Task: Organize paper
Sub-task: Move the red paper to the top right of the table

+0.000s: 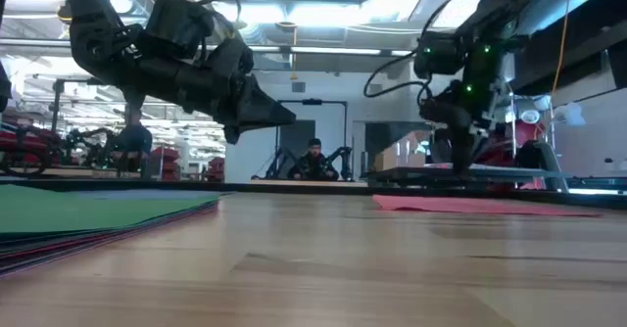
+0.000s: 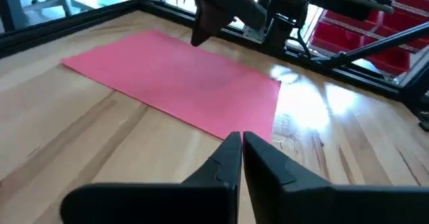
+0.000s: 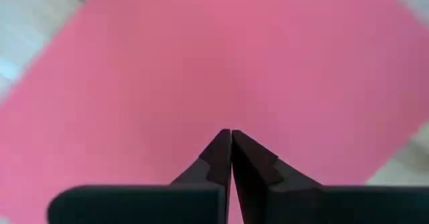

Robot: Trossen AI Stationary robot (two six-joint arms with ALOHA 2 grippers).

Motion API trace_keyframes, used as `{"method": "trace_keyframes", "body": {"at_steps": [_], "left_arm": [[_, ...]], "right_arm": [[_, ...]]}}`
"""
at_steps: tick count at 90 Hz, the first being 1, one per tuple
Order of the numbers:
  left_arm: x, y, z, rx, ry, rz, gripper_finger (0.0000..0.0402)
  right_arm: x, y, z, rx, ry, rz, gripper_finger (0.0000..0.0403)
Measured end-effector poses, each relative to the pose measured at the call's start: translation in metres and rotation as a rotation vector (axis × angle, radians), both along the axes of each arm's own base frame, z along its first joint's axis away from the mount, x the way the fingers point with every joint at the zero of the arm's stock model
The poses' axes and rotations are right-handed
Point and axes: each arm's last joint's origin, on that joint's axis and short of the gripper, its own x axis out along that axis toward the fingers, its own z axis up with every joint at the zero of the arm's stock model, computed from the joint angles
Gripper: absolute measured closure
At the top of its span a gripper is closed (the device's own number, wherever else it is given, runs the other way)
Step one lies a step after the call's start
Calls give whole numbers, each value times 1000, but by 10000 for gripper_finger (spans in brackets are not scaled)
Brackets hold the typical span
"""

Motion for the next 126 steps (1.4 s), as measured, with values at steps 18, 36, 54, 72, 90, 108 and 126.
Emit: {"method": "trace_keyframes", "body": {"at_steps": [18,36,54,72,90,108,126], "left_arm": [[-6,16,-7,-145,41,160,402],[-8,19,-10,-175,68,196,402],[-7,18,-9,-174,62,192,402],[-6,15,-9,-156,68,174,402],[-6,14,-9,-149,70,169,402],[-6,14,-10,-149,71,168,402],[-6,14,-10,-142,80,166,402]], "right_arm": [[18,6,-5,60,-134,-136,402],[27,17,-21,98,-81,-189,402],[27,26,-34,135,22,-195,402],[13,29,-37,107,177,-217,402],[8,26,-38,82,226,-184,402],[-4,19,-45,94,249,-222,402],[-14,12,-50,98,277,-233,402]]}}
